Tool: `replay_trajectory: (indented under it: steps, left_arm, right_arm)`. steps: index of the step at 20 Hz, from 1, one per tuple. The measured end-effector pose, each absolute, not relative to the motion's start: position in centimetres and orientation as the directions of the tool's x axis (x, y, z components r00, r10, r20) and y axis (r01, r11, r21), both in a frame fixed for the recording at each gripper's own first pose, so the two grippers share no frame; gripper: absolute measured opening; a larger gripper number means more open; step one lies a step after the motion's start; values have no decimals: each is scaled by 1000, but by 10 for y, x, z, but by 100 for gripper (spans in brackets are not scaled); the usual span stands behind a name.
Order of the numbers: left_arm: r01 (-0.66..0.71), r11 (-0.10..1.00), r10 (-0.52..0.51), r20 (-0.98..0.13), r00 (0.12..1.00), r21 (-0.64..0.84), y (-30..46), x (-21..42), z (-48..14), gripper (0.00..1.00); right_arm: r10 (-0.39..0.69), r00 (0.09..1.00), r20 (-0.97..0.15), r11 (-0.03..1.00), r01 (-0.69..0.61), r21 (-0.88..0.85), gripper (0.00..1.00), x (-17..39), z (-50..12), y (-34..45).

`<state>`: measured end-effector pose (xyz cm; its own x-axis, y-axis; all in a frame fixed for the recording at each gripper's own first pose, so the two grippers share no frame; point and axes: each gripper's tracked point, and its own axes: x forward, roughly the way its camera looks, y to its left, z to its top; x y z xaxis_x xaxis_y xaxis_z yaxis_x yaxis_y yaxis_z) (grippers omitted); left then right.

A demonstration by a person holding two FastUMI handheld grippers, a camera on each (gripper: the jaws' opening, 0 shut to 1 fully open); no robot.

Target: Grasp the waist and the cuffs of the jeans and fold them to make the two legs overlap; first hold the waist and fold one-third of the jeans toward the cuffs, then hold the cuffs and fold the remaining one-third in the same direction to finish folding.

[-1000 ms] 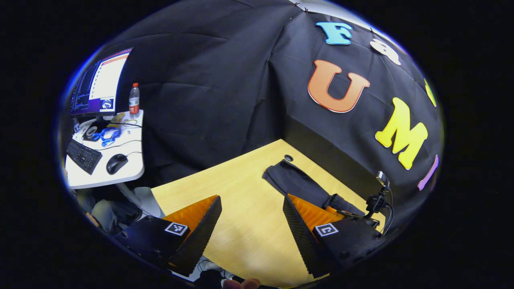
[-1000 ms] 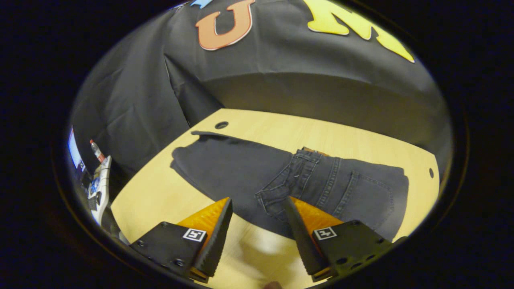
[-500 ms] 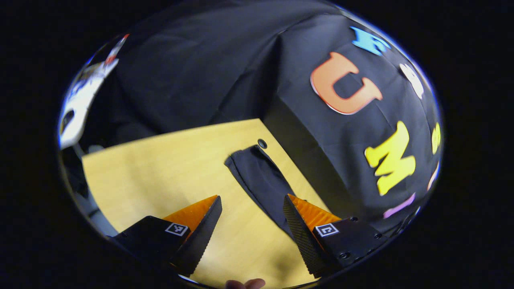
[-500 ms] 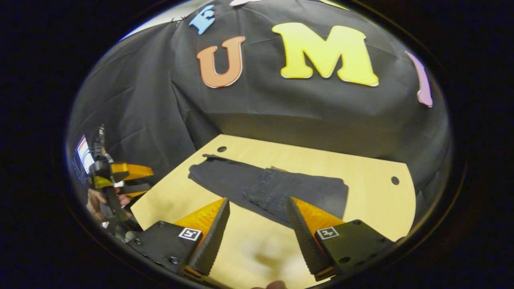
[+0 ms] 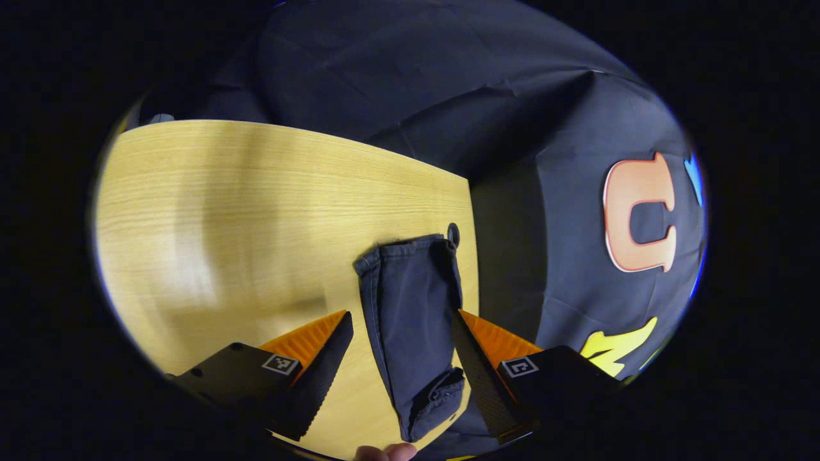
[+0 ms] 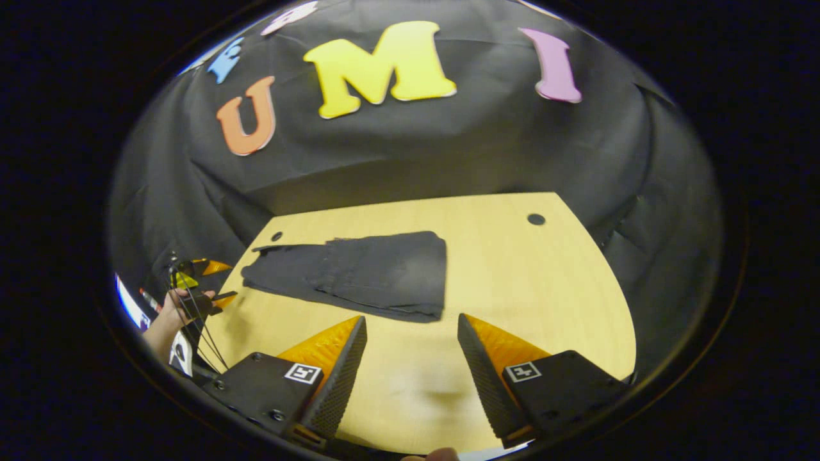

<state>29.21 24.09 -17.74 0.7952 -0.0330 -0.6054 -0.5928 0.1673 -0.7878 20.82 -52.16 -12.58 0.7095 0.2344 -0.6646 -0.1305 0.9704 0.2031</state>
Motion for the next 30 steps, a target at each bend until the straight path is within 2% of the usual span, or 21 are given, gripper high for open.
replay_trajectory:
  steps: [5,6,7,9,10,11,13,16,17,18,19,21,22,23,24,25,27,30]
  left_arm:
    - [-639,228,-8,-658,753,-735,246,316,-204,99]
    - [-643,240,-2,-663,749,-727,246,319,-207,100]
    - [-642,250,4,-662,750,-725,246,323,-207,99]
    - [-642,273,16,-664,748,-716,247,332,-209,98]
    - [-648,265,19,-668,744,-714,249,335,-209,97]
    - [-648,248,20,-665,746,-720,251,339,-209,100]
    - [-633,211,8,-646,763,-745,253,348,-206,97]
    - [-608,208,-4,-622,783,-766,253,358,-208,100]
    - [-610,212,-6,-625,781,-764,252,361,-212,91]
    - [-621,219,-8,-638,770,-752,251,362,-218,74]
    - [-618,221,-10,-636,772,-754,249,365,-221,68]
    - [-612,225,-12,-630,776,-758,247,372,-220,56]
    - [-620,228,-15,-639,769,-751,246,372,-223,52]
    - [-631,220,-11,-648,761,-744,246,372,-225,41]
    - [-631,207,-10,-647,763,-747,245,377,-226,19]
    - [-624,204,-12,-639,769,-754,247,375,-224,19]
    - [-598,205,-10,-613,790,-775,245,376,-215,11]
    - [-509,259,-7,-529,849,-821,237,383,-175,7]
  right_arm:
    - [202,710,-675,978,-109,179,85,213,-125,-533]
    - [203,709,-675,978,-114,174,86,214,-125,-532]
    - [201,708,-677,979,-118,167,91,212,-124,-534]
    - [200,700,-686,979,-117,166,90,212,-126,-534]
    - [202,695,-690,978,-114,173,91,213,-127,-534]
    - [202,691,-695,978,-108,176,86,213,-127,-535]
    - [199,687,-699,979,-102,178,86,212,-128,-536]
    - [184,685,-705,981,-90,170,86,212,-129,-537]
    - [178,681,-710,982,-82,167,86,211,-130,-538]
    - [172,678,-715,983,-72,168,86,211,-131,-539]
    - [166,673,-721,984,-60,170,90,210,-131,-539]
    - [157,668,-728,984,-40,176,91,210,-132,-539]
    - [157,666,-729,983,-36,179,86,210,-132,-539]
    - [157,665,-730,983,-36,179,86,209,-133,-539]
    - [155,666,-730,984,-38,174,90,209,-133,-540]
    - [151,669,-727,985,-42,166,90,209,-132,-540]
    - [150,676,-721,987,-59,150,91,209,-132,-541]
    - [157,687,-710,986,-65,155,89,210,-130,-540]
